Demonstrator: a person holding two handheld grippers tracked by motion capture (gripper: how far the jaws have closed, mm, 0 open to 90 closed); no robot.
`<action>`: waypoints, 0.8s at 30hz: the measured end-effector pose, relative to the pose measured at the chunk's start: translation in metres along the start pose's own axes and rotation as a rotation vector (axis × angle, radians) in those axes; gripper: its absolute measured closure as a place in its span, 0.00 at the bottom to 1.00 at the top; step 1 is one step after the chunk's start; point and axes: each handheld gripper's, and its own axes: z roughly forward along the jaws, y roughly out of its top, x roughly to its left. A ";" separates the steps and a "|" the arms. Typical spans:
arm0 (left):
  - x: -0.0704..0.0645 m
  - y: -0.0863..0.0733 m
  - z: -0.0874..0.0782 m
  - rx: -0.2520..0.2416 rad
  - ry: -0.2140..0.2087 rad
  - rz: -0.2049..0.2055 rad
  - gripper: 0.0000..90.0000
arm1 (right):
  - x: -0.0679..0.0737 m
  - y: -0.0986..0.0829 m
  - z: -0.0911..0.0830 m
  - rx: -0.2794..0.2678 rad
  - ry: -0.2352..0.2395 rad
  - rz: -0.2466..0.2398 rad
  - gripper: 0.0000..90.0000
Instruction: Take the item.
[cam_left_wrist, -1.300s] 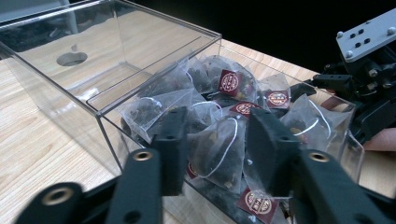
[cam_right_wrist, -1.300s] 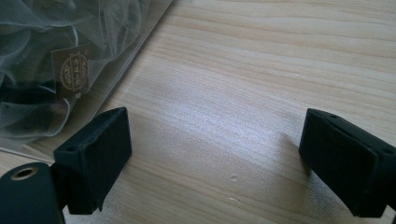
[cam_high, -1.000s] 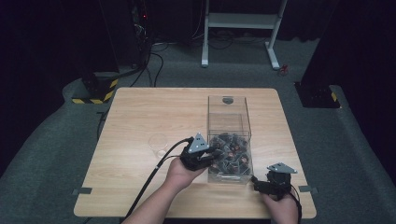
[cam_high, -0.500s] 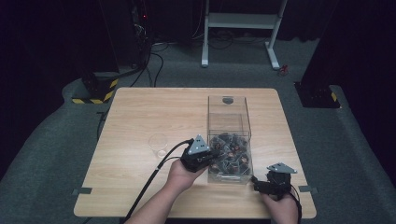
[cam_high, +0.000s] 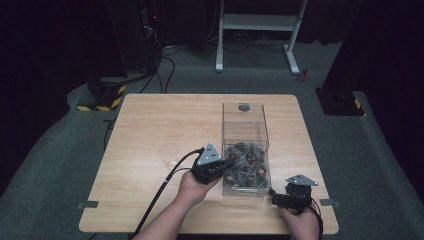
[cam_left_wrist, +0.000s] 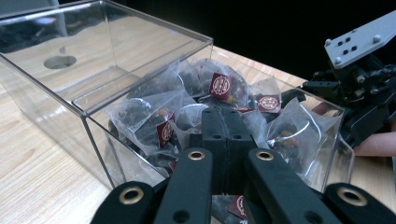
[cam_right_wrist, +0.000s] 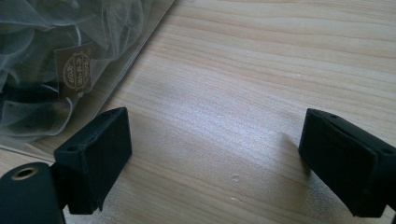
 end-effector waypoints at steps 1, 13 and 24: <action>0.000 0.001 -0.001 -0.007 -0.001 -0.002 1.00 | 0.000 0.000 0.000 0.000 0.000 0.000 0.10; -0.001 0.004 -0.006 -0.039 -0.001 -0.006 1.00 | 0.000 0.000 0.000 0.000 0.000 0.000 0.10; 0.001 0.007 -0.013 -0.062 0.006 -0.012 1.00 | 0.000 0.000 0.000 0.000 0.000 0.000 0.10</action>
